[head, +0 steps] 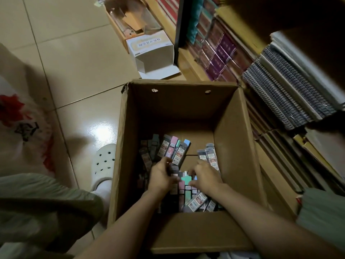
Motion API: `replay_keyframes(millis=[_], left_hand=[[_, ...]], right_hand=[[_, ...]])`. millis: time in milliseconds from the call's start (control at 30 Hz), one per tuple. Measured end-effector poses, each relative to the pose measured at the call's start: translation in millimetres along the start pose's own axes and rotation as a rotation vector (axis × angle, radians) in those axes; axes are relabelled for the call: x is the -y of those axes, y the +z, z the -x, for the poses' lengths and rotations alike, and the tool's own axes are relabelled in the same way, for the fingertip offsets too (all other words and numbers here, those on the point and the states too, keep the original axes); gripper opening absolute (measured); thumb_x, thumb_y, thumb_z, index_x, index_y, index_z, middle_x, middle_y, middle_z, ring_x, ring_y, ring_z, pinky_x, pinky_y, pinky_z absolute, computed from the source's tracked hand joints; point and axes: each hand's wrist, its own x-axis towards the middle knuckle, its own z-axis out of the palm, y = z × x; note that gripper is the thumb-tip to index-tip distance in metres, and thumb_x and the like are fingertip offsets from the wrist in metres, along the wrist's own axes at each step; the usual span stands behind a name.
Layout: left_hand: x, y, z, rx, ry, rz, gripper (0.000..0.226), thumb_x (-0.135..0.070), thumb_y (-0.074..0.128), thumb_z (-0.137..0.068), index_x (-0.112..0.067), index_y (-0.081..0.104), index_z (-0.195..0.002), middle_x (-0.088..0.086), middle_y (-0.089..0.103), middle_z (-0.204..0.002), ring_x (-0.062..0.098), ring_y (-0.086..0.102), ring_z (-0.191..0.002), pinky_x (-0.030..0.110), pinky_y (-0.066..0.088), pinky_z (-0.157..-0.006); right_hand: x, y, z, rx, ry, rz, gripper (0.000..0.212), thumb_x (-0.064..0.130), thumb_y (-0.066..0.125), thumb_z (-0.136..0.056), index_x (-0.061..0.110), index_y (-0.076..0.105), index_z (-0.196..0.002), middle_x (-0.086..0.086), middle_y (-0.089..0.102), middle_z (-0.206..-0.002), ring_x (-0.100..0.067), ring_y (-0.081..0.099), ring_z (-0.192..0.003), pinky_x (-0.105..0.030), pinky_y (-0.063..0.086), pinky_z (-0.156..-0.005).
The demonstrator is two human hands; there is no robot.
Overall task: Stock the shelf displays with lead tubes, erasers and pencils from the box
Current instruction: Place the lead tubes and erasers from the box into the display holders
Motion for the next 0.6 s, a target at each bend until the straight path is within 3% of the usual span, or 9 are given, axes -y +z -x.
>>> replay_keyframes(millis=[67,200,333,467,533,600], left_hand=[[-2.9,0.0,0.1,-0.043,-0.009,0.038,0.041,-0.001,0.079,-0.074,-0.023,0.057,-0.1,-0.015,0.063,-0.086,-0.008,0.061,-0.076,0.007,0.046,-0.055],[-5.7,0.3,3.8,-0.065,0.014,0.02,0.026,-0.012,0.072,-0.084,-0.022,0.058,-0.104,-0.012,0.063,-0.097,0.005,0.062,-0.092,0.011,0.045,-0.069],[-8.5,-1.5,7.9,-0.103,0.043,-0.027,0.027,-0.016,0.057,-0.095,-0.02,0.046,-0.12,-0.004,0.063,-0.109,0.008,0.058,-0.093,0.021,0.047,-0.075],[-12.4,-7.6,10.9,-0.139,0.002,0.025,0.025,-0.019,0.045,-0.101,-0.021,0.04,-0.125,0.004,0.064,-0.116,0.008,0.06,-0.086,0.029,0.05,-0.073],[-23.0,-12.4,11.9,-0.109,-0.021,0.133,0.028,-0.019,0.041,-0.102,-0.022,0.038,-0.13,0.003,0.063,-0.109,0.012,0.065,-0.084,0.036,0.057,-0.074],[-42.5,-16.8,12.1,-0.025,-0.036,0.249,0.035,-0.016,0.039,-0.103,-0.023,0.034,-0.136,0.004,0.059,-0.104,0.016,0.067,-0.078,0.031,0.059,-0.062]], right_hand=[[-1.5,0.4,1.1,-0.025,0.042,-0.062,0.018,0.03,0.077,-0.081,0.02,0.069,-0.095,0.001,0.054,-0.117,-0.021,0.053,-0.114,-0.03,0.045,-0.085],[3.3,5.7,6.9,0.065,0.024,0.047,0.053,0.043,0.077,-0.078,0.019,0.061,-0.124,-0.001,0.05,-0.129,-0.023,0.045,-0.122,-0.039,0.044,-0.1],[10.4,12.4,10.4,0.036,0.023,0.109,0.051,0.046,0.077,-0.077,0.017,0.064,-0.118,-0.003,0.052,-0.126,-0.023,0.045,-0.119,-0.037,0.043,-0.099],[12.4,4.0,10.1,0.008,0.161,-0.172,0.038,0.033,0.081,-0.077,0.011,0.065,-0.103,-0.004,0.061,-0.109,-0.022,0.059,-0.103,-0.037,0.051,-0.088],[11.2,-9.2,11.5,-0.071,0.239,-0.45,0.032,0.019,0.079,-0.081,0.012,0.057,-0.103,-0.003,0.065,-0.096,-0.021,0.065,-0.089,-0.033,0.055,-0.075],[9.5,-26.2,16.2,-0.177,0.25,-0.619,0.032,0.012,0.074,-0.084,0.019,0.048,-0.102,0.0,0.063,-0.091,-0.015,0.065,-0.076,-0.022,0.05,-0.056]])
